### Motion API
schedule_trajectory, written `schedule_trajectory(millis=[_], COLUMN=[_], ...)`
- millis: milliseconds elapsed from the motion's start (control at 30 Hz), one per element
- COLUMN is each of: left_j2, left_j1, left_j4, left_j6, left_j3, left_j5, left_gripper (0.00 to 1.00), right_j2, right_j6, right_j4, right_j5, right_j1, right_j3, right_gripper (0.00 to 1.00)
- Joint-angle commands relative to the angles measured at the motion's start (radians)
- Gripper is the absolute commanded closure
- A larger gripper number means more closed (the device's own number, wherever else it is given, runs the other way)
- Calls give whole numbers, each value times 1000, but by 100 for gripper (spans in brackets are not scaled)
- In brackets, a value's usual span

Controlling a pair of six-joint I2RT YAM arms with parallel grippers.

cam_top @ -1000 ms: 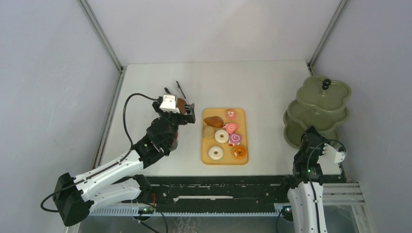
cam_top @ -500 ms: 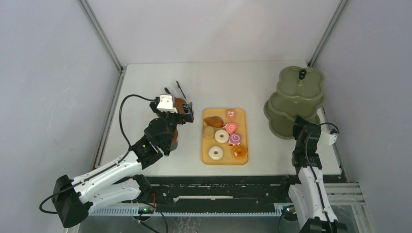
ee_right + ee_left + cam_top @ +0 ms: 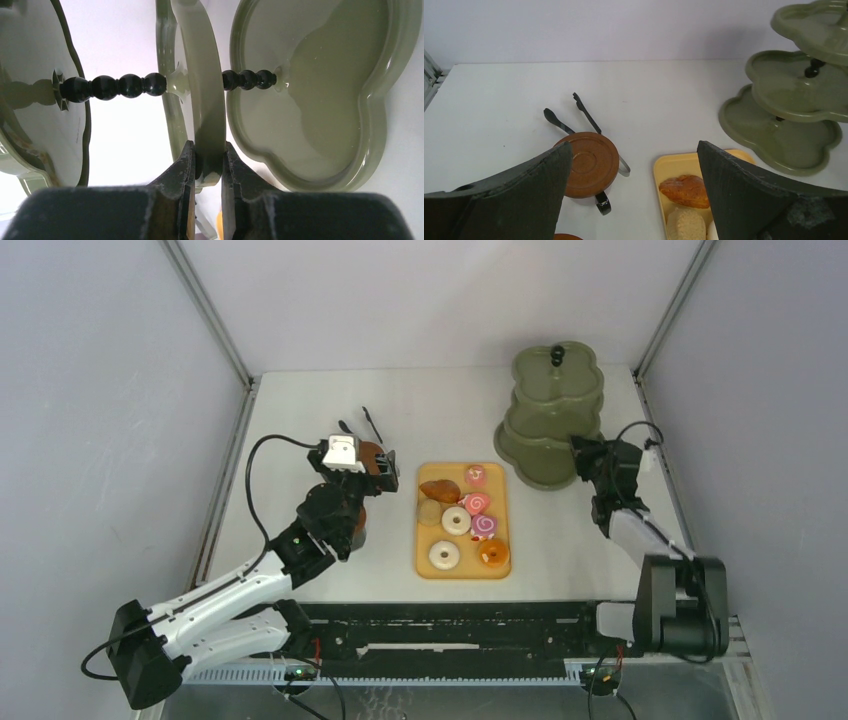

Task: Serve the afternoon tea
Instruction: Move the desert table to the center of the board.

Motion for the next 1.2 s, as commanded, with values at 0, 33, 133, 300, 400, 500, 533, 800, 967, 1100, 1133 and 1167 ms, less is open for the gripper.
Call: schedule_trajectory(millis=[0, 33, 133, 300, 400, 500, 533, 800, 967, 1100, 1133, 1167], left_j2=[-3, 0, 4, 7, 6, 6, 5, 2, -5, 2, 3, 3], left_j1=[-5, -4, -5, -4, -4, -3, -3, -3, -3, -3, -3, -3], left_j4=[24, 24, 27, 28, 29, 33, 35, 39, 39, 37, 36, 32], left_j6=[31, 32, 35, 41, 48, 56, 59, 66, 59, 54, 51, 47], left_j3=[-16, -15, -11, -11, -15, -18, -18, -19, -16, -13, -13, -13], left_j5=[-21, -22, -26, -33, -38, -47, -50, -58, -58, -59, -60, -60], left_gripper=[0, 0, 0, 0, 0, 0, 0, 0, 0, 0, 0, 0], right_j2=[146, 177, 261, 385, 463, 532, 555, 685, 705, 715, 719, 723], right_j6=[-67, -66, -65, -45, -16, 4, 13, 41, 62, 70, 77, 82], right_j4=[216, 230, 264, 321, 354, 376, 385, 408, 426, 443, 452, 461], right_j5=[-133, -146, -179, -219, -247, -271, -280, -321, -333, -325, -326, -326], right_j1=[41, 50, 83, 134, 153, 176, 185, 235, 252, 270, 274, 276], right_j3=[150, 180, 258, 380, 431, 484, 503, 631, 625, 605, 600, 596], right_gripper=[100, 100, 100, 100, 100, 100, 100, 99, 96, 92, 91, 90])
